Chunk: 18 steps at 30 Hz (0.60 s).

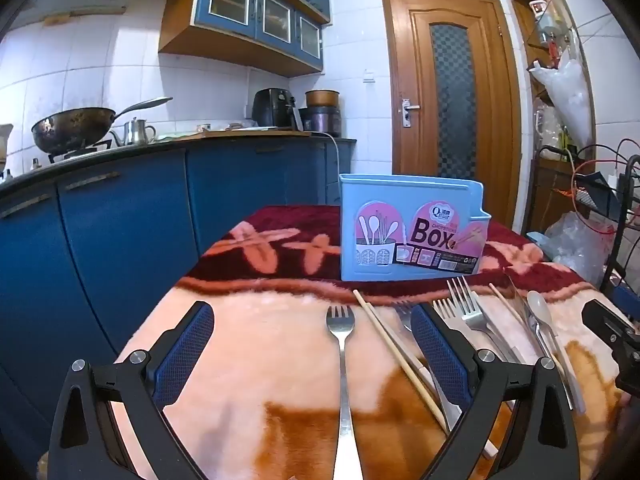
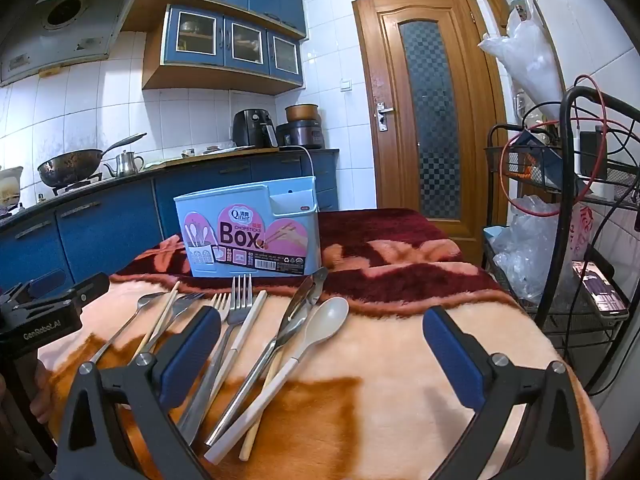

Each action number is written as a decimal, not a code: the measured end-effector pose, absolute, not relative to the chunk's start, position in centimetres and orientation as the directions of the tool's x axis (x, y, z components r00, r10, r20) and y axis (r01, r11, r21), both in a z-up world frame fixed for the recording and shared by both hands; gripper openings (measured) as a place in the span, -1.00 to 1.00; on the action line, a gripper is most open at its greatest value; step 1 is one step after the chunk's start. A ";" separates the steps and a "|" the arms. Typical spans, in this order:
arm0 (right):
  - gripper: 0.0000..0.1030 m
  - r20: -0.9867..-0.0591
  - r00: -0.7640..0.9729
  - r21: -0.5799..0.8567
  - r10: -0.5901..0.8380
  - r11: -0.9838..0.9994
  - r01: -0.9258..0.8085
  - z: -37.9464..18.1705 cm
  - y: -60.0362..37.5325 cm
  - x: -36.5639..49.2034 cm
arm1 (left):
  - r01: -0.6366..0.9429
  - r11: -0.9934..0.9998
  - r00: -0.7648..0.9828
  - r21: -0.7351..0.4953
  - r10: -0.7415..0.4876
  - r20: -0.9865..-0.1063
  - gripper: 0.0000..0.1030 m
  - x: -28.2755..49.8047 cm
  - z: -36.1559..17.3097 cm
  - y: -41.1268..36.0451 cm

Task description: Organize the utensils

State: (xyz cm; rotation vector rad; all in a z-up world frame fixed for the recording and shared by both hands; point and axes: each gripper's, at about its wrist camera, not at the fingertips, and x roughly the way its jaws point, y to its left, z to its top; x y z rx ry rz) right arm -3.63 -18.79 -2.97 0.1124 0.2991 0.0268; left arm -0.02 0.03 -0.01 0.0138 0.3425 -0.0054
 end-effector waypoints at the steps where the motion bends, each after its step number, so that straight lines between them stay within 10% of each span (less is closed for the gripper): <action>1: 1.00 -0.293 0.955 0.114 0.043 0.993 -0.009 -3.0 -18.8 -3.6 | 0.005 1.000 0.942 0.014 0.000 -0.336 0.92 0.0 0.0 0.0; 18: 1.00 -0.291 0.956 0.113 0.042 0.994 -0.010 -2.9 -18.7 -3.7 | 0.012 1.000 0.942 0.010 -0.008 -0.335 0.92 -0.3 0.2 0.0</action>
